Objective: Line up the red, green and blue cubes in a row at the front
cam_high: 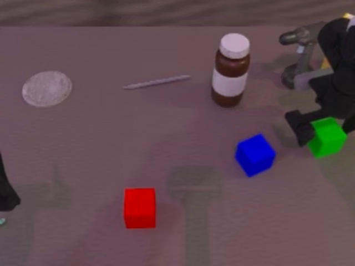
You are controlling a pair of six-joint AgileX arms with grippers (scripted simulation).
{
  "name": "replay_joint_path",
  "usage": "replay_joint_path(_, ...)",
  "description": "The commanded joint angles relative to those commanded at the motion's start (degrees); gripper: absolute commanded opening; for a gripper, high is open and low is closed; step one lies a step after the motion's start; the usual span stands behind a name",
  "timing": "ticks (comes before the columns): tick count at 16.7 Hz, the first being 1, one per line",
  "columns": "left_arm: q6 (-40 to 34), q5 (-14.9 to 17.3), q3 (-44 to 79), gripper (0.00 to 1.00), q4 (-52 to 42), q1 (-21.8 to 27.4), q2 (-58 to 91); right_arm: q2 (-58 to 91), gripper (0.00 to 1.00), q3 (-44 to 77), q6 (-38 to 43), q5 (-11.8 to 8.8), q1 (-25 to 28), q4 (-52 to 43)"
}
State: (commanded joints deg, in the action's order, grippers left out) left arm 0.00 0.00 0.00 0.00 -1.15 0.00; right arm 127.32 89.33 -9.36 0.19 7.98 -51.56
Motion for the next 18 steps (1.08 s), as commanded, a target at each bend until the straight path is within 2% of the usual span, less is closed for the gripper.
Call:
replay_joint_path(5, 0.0, 0.0, 0.0, 1.00, 0.0, 0.0, 0.0, 1.0, 1.00, -1.2, 0.0, 0.0, 0.0, 1.8)
replay_joint_path(18, 0.0, 0.0, 0.0, 1.00, 0.0, 0.0, 0.0, 1.0, 0.02, -1.2, 0.0, 0.0, 0.0, 1.8)
